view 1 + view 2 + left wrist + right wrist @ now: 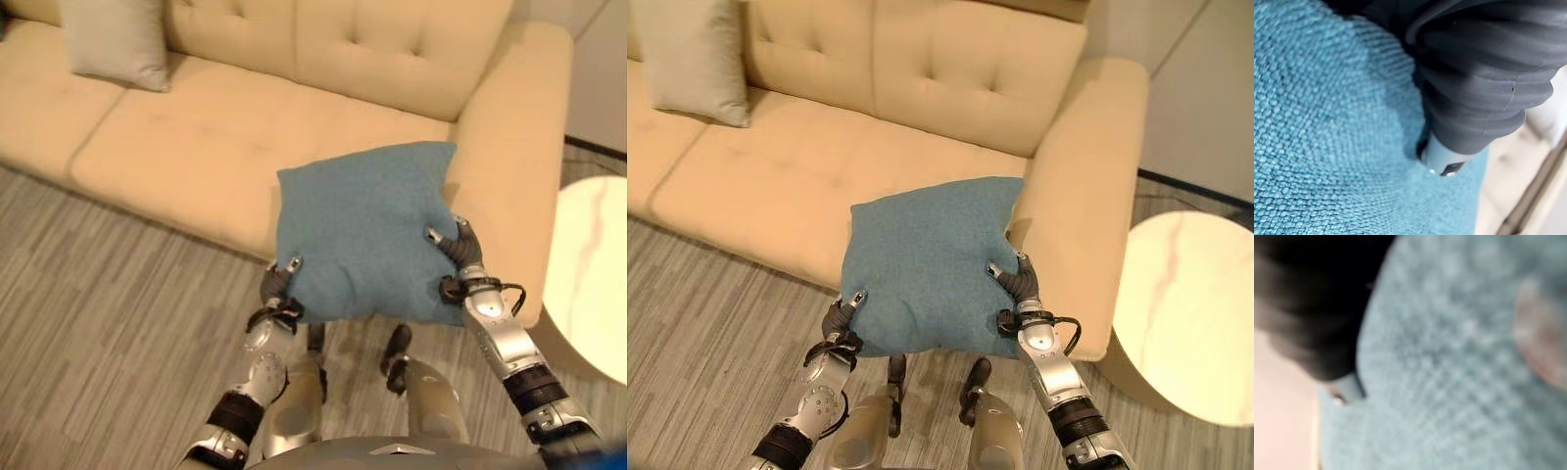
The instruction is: Pick up all the scattered cushions and arrange them neatly on the sofa.
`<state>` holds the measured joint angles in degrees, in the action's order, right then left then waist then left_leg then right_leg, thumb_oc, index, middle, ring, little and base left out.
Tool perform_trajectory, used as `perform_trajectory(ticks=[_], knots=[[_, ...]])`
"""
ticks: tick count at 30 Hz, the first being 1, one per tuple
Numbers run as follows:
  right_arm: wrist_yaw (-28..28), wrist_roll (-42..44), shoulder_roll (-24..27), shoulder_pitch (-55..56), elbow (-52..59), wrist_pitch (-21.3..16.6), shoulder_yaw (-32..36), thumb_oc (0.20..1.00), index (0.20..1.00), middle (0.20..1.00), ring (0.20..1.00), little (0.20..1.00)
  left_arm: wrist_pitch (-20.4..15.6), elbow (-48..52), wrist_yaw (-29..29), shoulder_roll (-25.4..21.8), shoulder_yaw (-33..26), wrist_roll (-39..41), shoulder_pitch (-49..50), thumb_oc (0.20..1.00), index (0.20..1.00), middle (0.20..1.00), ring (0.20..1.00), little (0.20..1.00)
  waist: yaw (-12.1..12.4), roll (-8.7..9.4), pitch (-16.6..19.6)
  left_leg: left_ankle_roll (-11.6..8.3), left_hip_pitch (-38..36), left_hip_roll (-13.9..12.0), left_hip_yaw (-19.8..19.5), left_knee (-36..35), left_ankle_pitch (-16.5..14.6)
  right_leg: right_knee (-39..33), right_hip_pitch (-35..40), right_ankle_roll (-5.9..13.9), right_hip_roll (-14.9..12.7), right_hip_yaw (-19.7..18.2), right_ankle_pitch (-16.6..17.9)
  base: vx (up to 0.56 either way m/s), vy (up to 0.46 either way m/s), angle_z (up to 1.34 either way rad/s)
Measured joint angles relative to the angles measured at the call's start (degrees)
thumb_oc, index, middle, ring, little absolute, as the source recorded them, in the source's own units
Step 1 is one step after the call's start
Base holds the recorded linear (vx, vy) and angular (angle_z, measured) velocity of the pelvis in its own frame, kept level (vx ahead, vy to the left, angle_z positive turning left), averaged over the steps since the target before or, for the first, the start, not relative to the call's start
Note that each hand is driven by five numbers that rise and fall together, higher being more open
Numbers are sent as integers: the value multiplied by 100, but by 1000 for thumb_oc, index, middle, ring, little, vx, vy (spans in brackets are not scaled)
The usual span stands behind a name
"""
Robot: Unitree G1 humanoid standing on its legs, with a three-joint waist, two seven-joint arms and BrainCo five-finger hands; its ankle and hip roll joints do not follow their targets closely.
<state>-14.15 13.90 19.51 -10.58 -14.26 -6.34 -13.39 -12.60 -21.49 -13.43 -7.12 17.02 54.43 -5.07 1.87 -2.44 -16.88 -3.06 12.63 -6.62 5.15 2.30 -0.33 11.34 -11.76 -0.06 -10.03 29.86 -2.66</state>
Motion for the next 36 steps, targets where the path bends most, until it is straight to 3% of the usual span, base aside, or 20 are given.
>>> perform_trajectory(ticks=[1,3,4,6,9,10,11,15,17,18,19,20,21,22,23,25,27,28,29,36], knots=[[7,0,-23,22,41,-3,-15,200,200,200,200,200,26,-12,12,-14,21,0,24,200,200,200,200,200,-97,36,68,84,-161,-146,708,82,142,-157,287,1,-26,225,3,150,54,85],[7,4,-65,159,241,-3,134,200,200,200,200,200,111,-62,98,16,10,10,47,200,200,200,200,200,-211,5,178,53,-441,-375,1557,87,-44,-246,729,148,-45,532,-59,204,79,81],[1,6,-110,279,305,-39,142,200,200,200,200,200,108,-69,158,34,38,8,110,200,200,200,200,200,-266,60,374,50,-509,-409,1738,59,15,-267,769,189,-65,583,-74,193,172,51],[7,16,-133,344,386,-103,150,200,200,200,200,200,101,-60,214,-20,100,4,199,200,200,200,200,200,-187,86,578,74,-699,-367,1661,-36,485,-280,915,248,-53,555,-50,202,197,0],[7,73,-268,433,407,-124,182,200,200,200,200,200,118,-64,265,-138,105,-7,190,200,200,200,200,200,-262,366,845,106,-1018,-46,1575,-225,427,-292,1217,403,-285,527,-42,182,218,24],[7,166,-367,459,408,-129,199,200,200,200,200,200,118,-61,309,-220,98,-8,178,200,200,200,200,200,-223,568,982,151,-1134,131,1450,-218,397,-271,1362,420,-452,451,-8,156,277,44],[19,166,-367,450,407,-141,185,200,200,200,200,200,134,-61,312,-281,102,-8,183,200,200,200,200,200,-189,611,1009,204,-1211,189,1429,-211,374,-212,1441,435,-535,406,15,142,276,42],[60,166,-402,455,404,-165,170,200,200,200,200,200,162,-62,314,-413,87,-13,193,200,200,200,200,200,-94,607,1028,364,-1416,413,1273,-210,290,483,1433,634,-906,94,160,56,223,31],[96,166,-484,452,388,-165,156,200,200,200,200,200,186,-62,320,-508,92,-184,197,200,200,200,200,200,-113,581,1018,546,-1492,518,1161,-193,164,1376,1043,788,-1134,-558,276,78,139,42],[99,167,-493,476,376,-164,167,200,200,200,200,200,191,-63,320,-528,92,-225,193,200,200,200,200,200,-166,548,1012,615,-1534,476,1037,-293,99,1531,871,1087,-965,-978,11,201,65,39],[151,167,-499,504,366,-164,153,200,200,200,200,200,178,-75,320,-566,63,-226,196,200,200,200,200,200,-179,582,994,654,-1548,452,873,-410,109,1463,566,1151,-261,-1885,-392,166,50,71],[174,178,-492,531,337,-164,155,200,200,200,200,200,201,-119,324,-578,74,-228,195,200,200,200,200,200,-279,635,967,699,-1546,458,679,-451,122,1123,508,1057,301,-2432,-568,172,9,80],[172,199,-488,543,298,-164,182,200,200,200,200,200,242,-126,332,-583,111,-230,211,200,200,200,200,200,-349,762,1006,656,-1564,548,673,-509,225,705,445,898,507,-2380,-526,108,-28,72],[172,224,-491,538,296,-164,182,200,200,200,200,200,247,-126,345,-588,119,-231,243,200,200,200,200,200,-343,858,1036,655,-1564,669,662,-524,231,353,378,767,546,-2318,-354,150,-52,65],[168,270,-495,627,269,-165,208,200,200,200,200,200,258,-132,353,-494,133,-243,370,200,200,200,200,200,-344,869,1031,591,-1559,769,402,-506,125,28,535,360,552,-2200,-109,133,-67,51],[172,276,-456,719,84,-165,263,200,200,200,200,200,343,-132,358,-433,159,-341,467,200,200,200,200,200,-364,815,1055,478,-1548,688,103,-454,172,-591,940,387,680,-1921,96,129,-71,79],[173,277,-434,724,38,-163,290,200,200,200,200,200,348,-131,361,-434,173,-344,464,200,200,200,200,200,-351,813,1052,433,-1445,668,-27,-378,199,-743,1063,301,695,-1698,173,133,-61,79],[192,280,-405,755,35,-163,336,200,200,200,200,200,388,-131,370,-434,208,-349,458,200,200,200,200,200,-424,818,1043,259,-1324,673,-153,-150,156,-905,1227,310,667,-1448,137,94,-27,75],[204,280,-403,801,26,-163,381,200,200,200,200,200,416,-131,374,-430,251,-359,460,200,200,200,200,200,-412,828,1044,249,-1310,685,-139,-64,149,-980,1312,237,642,-1382,191,51,2,65],[222,283,-384,799,2,-165,377,200,200,200,200,200,451,-126,392,-464,270,-399,447,200,200,200,200,200,-271,825,1033,216,-1339,596,-105,47,18,-1076,1350,217,740,-1590,190,120,108,-12]])
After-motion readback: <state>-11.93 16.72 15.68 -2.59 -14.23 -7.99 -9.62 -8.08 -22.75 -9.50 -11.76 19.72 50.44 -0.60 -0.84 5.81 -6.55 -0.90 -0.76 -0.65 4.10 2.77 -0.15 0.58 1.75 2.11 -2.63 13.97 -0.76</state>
